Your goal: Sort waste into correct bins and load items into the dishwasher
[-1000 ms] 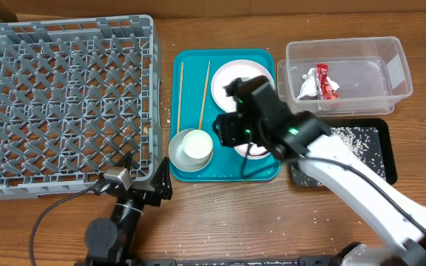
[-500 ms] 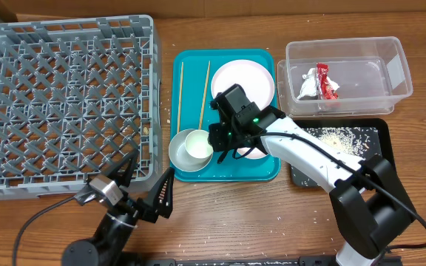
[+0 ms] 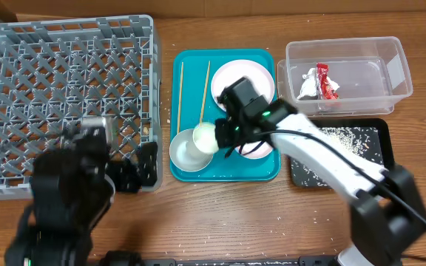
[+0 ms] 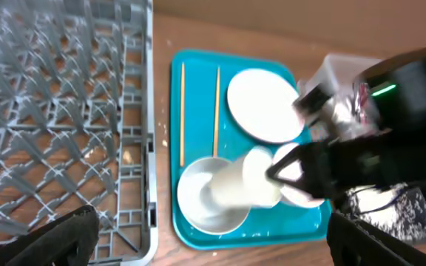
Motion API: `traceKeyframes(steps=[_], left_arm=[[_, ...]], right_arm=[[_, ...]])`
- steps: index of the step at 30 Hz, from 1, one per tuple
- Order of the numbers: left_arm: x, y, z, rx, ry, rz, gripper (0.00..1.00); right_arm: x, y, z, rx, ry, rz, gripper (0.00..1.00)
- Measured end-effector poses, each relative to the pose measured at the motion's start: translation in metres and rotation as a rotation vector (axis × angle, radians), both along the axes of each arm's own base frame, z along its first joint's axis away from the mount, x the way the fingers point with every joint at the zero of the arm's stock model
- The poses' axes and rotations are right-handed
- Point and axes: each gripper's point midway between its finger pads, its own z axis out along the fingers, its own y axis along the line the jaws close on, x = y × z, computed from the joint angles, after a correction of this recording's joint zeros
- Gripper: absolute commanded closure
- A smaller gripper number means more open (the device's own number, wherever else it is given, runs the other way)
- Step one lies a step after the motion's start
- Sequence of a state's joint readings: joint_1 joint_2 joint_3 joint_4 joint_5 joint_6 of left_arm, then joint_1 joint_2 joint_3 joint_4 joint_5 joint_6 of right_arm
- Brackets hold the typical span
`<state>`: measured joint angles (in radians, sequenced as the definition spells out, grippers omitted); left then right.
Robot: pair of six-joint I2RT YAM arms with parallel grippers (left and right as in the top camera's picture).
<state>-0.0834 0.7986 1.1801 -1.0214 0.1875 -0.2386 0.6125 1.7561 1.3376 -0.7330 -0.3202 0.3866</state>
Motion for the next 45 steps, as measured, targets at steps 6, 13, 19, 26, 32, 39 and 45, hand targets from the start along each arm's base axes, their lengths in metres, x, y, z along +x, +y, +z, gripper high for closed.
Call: traceKeyframes(steps=[6,13,19,26,32,39,45], left_arm=[[0.029,-0.030,-0.011,-0.114,0.104,-0.143,0.00],[0.053,-0.074,-0.010,-0.436,0.166,-0.450,0.01],[0.030,-0.103,0.032,-0.676,0.076,-0.795,0.00],[0.006,-0.114,0.054,-0.783,0.041,-0.960,0.00],[-0.008,-0.129,0.059,-0.806,0.057,-1.044,0.08],[-0.012,-0.132,0.060,-0.810,0.058,-1.069,0.12],[-0.011,-0.132,0.062,-0.800,0.037,-1.080,0.19]], right_arm=[[0.013,-0.021,0.129,0.290,-0.182,0.013,0.96],[-0.002,-0.056,0.206,0.535,-0.279,0.114,0.96],[-0.020,-0.055,0.233,0.708,-0.282,0.269,0.96],[-0.041,-0.039,0.243,0.770,-0.265,0.379,0.96],[-0.052,-0.024,0.242,0.766,-0.265,0.426,0.96],[-0.060,-0.012,0.239,0.748,-0.262,0.447,0.96],[-0.059,-0.013,0.237,0.741,-0.261,0.440,0.96]])
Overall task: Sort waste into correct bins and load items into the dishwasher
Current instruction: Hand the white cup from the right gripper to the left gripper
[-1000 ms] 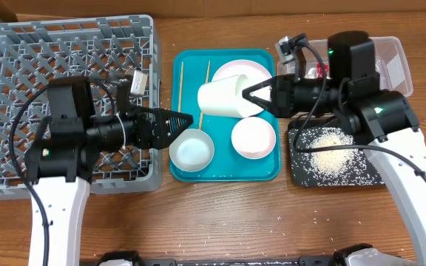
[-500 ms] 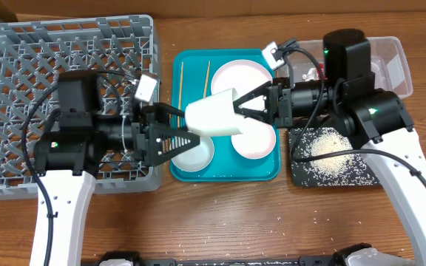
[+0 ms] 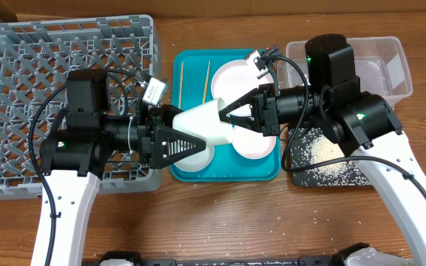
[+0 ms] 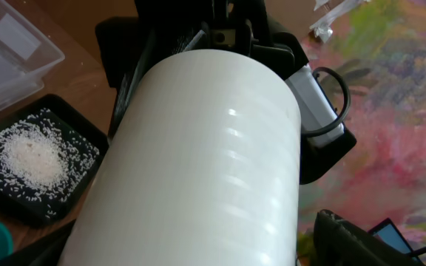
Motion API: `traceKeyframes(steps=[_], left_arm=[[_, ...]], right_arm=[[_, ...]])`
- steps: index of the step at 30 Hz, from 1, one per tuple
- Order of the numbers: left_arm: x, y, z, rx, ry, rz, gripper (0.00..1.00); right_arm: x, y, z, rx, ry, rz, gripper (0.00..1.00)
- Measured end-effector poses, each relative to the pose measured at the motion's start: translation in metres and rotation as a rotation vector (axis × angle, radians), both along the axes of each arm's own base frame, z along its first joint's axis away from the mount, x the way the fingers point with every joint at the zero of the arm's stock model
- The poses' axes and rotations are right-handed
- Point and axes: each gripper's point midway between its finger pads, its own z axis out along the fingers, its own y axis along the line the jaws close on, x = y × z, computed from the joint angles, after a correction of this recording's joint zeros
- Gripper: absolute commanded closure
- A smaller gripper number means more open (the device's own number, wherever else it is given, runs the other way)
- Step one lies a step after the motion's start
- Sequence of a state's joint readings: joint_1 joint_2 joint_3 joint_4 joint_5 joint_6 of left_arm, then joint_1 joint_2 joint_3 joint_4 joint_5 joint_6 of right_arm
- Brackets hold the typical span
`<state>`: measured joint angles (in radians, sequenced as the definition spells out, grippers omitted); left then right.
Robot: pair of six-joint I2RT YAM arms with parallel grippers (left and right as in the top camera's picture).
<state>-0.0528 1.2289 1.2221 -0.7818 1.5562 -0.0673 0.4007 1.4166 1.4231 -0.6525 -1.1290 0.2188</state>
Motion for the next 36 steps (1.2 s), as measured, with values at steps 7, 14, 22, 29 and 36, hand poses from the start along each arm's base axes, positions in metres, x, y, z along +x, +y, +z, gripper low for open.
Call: traceKeyframes(steps=[7,14,22,29,36], left_arm=[[0.004,0.000,0.001,0.005,-0.043,0.008,0.33],[0.008,0.000,0.006,0.002,-0.094,0.009,0.20],[0.011,0.000,0.010,0.002,-0.064,0.011,0.26],[0.012,0.000,0.010,0.002,-0.046,0.013,0.42],[0.025,0.008,-0.001,0.052,0.004,0.106,0.48]], right_arm=[[-0.003,0.000,0.001,0.007,0.002,0.015,0.96],[-0.004,0.000,-0.001,0.001,0.015,0.014,0.96],[-0.004,-0.001,-0.001,-0.001,0.020,0.015,0.96],[-0.005,-0.001,-0.004,-0.010,0.039,0.009,0.63],[0.012,-0.014,-0.008,-0.046,0.012,-0.081,0.41]])
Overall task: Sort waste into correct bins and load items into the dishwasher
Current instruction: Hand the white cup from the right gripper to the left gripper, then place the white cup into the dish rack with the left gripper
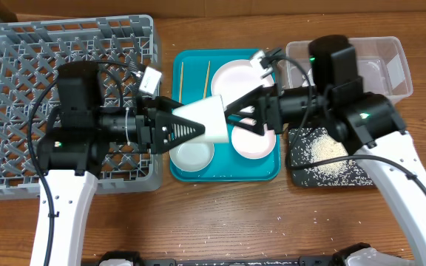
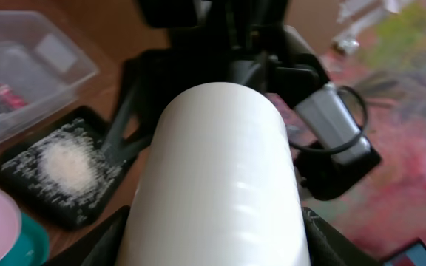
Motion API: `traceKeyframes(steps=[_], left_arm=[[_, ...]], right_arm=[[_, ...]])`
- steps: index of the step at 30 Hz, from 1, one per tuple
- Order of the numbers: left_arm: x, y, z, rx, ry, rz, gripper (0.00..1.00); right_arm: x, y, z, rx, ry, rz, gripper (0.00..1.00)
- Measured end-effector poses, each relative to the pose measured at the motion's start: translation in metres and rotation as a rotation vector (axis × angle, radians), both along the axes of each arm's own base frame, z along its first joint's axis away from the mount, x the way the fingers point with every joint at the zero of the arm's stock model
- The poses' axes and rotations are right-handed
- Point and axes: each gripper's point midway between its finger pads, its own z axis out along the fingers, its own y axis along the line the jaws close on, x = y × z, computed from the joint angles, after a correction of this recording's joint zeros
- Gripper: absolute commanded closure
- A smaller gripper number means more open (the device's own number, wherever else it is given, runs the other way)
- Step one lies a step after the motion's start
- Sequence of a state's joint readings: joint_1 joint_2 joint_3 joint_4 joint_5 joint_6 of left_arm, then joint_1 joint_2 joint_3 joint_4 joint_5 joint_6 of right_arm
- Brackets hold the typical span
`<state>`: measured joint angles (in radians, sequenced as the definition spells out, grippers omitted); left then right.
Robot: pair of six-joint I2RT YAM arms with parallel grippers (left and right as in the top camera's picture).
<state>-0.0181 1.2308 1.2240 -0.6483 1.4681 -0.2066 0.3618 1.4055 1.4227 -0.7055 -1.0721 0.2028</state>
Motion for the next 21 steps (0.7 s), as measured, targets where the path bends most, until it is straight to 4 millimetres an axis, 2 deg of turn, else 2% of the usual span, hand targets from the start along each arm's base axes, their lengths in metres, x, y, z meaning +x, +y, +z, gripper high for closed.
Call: traceKeyframes(steps=[3,6,8,13,15,17,21], left_arm=[[0.018,0.020,-0.023,0.082,0.122,0.156,0.48],[0.032,0.053,-0.061,0.222,0.298,0.365,0.48],[0.036,0.083,-0.091,0.347,0.415,0.521,0.48],[0.027,0.164,-0.146,0.657,0.626,0.858,0.47],[0.018,0.199,-0.161,0.783,0.698,1.000,0.47],[0.011,0.224,-0.168,0.875,0.742,1.111,0.46],[0.002,0.258,-0.179,0.999,0.794,1.280,0.43]], right_arm=[[0.016,-0.030,0.003,-0.026,-0.006,-0.122,0.37],[0.021,-0.062,0.009,-0.051,-0.007,-0.242,0.27],[0.017,-0.075,0.007,-0.086,0.018,-0.301,0.22],[0.008,-0.093,-0.020,-0.223,0.097,-0.394,0.22],[0.009,-0.099,-0.031,-0.275,0.120,-0.428,0.22],[0.011,-0.104,-0.037,-0.310,0.128,-0.449,0.22],[0.013,-0.109,-0.042,-0.342,0.127,-0.474,0.22]])
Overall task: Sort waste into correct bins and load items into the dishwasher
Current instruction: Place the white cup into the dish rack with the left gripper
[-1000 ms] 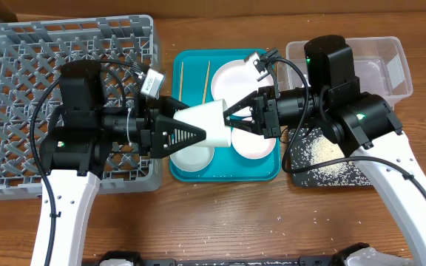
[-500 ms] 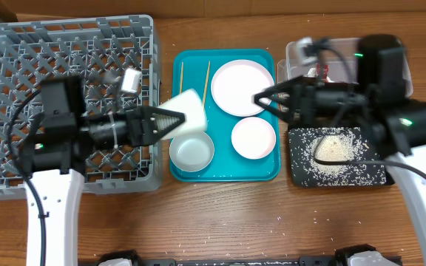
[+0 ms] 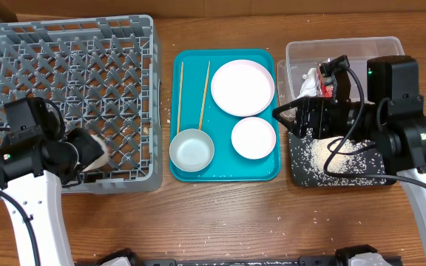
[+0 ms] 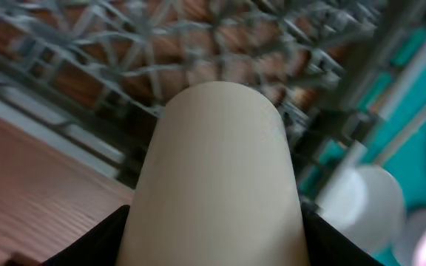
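Observation:
A white cup (image 3: 93, 157) lies on its side in my left gripper (image 3: 87, 157), which is shut on it over the front edge of the grey dish rack (image 3: 72, 74). The left wrist view is filled by the cup (image 4: 217, 177), with the rack (image 4: 198, 44) beyond it and black fingers (image 4: 87, 244) at its sides. My right gripper (image 3: 281, 118) hovers at the left end of the black tray of rice (image 3: 331, 159), its fingers apart and nothing in them.
The teal tray (image 3: 226, 174) holds two chopsticks (image 3: 180, 96), a large white plate (image 3: 242, 87), a small plate (image 3: 252, 137) and a bowl (image 3: 191, 150). A clear bin (image 3: 346, 52) at the back right holds a red-and-white wrapper (image 3: 318, 81).
My left arm has carried the cup from above the teal tray to the rack's front edge at the lower left. My right arm has drawn back right, over the black tray.
At first my right gripper held the cup over the bowl on the teal tray, the left arm low at the left. Then both grippers met at the cup above the tray. Then the left held it with the right's fingers spread. Now the cup is at the rack.

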Motion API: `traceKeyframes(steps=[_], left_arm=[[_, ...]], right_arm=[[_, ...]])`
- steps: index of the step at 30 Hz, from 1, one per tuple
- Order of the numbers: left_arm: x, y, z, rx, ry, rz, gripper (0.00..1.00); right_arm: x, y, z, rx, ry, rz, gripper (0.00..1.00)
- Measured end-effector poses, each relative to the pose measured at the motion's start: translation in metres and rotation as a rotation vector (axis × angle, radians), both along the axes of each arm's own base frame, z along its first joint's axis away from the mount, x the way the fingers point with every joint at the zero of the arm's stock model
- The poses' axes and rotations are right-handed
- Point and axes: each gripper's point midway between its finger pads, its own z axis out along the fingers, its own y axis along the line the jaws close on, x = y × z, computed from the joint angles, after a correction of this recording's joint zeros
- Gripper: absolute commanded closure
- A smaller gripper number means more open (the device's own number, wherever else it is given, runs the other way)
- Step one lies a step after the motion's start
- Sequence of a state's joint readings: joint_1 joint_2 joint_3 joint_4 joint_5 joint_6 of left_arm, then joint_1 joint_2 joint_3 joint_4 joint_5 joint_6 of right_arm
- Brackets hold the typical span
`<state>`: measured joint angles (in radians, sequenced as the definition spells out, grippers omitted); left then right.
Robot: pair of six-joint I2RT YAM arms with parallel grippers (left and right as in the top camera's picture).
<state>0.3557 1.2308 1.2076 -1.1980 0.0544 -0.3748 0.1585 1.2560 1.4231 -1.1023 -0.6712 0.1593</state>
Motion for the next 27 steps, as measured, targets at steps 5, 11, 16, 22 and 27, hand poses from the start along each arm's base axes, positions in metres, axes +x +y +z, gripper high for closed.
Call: traceKeyframes(steps=[5,11,16,22,27], left_arm=[[-0.004,0.017,-0.026,0.067,0.058,0.070,0.37],[-0.003,0.024,-0.056,0.068,0.152,0.095,0.00],[-0.006,0.020,-0.058,0.041,0.182,0.099,0.00],[0.016,0.003,0.006,-0.032,0.063,-0.022,0.00],[0.025,-0.046,0.076,-0.065,-0.140,-0.344,0.00]], right_arm=[[0.000,-0.002,-0.003,-0.016,0.006,-0.009,0.22],[-0.002,-0.004,-0.005,-0.024,0.020,-0.013,0.21],[-0.005,-0.004,-0.008,-0.035,0.027,-0.001,0.21],[-0.007,-0.005,-0.010,-0.047,0.026,0.007,0.17],[-0.007,-0.007,-0.012,-0.063,0.026,0.003,0.00]])
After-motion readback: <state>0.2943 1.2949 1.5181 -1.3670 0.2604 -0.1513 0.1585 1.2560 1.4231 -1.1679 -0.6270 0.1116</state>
